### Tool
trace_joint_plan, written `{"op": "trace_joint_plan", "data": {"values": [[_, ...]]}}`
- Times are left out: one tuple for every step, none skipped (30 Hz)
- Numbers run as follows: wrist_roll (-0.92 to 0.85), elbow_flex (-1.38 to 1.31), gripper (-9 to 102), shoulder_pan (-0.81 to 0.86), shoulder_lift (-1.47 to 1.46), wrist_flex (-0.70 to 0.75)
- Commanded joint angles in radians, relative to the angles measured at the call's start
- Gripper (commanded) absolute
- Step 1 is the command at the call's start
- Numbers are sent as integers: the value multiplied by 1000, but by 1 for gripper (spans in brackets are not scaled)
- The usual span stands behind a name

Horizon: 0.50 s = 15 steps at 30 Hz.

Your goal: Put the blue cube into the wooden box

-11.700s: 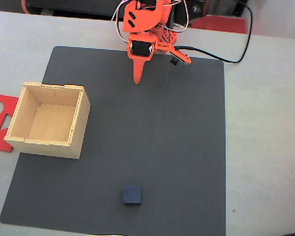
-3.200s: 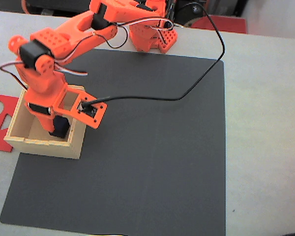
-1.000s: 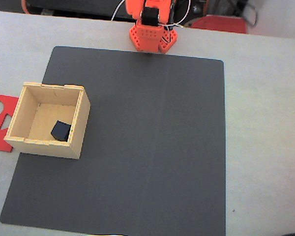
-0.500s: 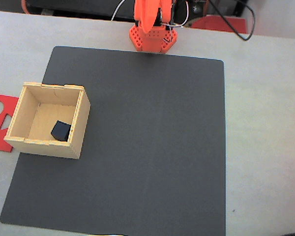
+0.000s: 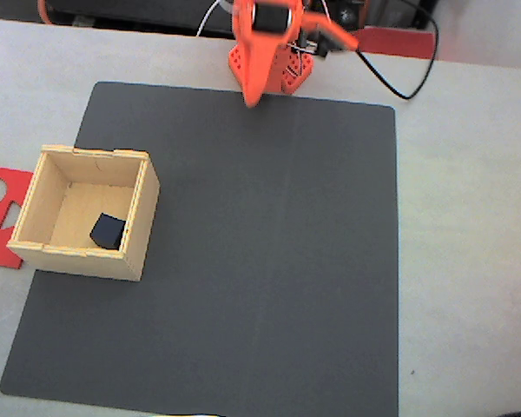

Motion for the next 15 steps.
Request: {"op": "trace_joint_plan", "data": {"values": [[94,77,0,40,15,-61],[94,98,0,40,15,-71],[94,129,0,40,15,-86],[94,167,0,41,15,-101],[95,209,0,44,15,-124],[86,255,0,51,15,-144],[89,302,0,61,15,-170],[120,345,0,80,14,-204],[123,365,0,94,14,-209],[132,365,0,103,14,-210],[138,365,0,112,14,-210],[135,365,0,110,14,-210],[129,365,0,100,14,-210],[126,365,0,97,14,-210],[126,365,0,97,14,-210]]}}
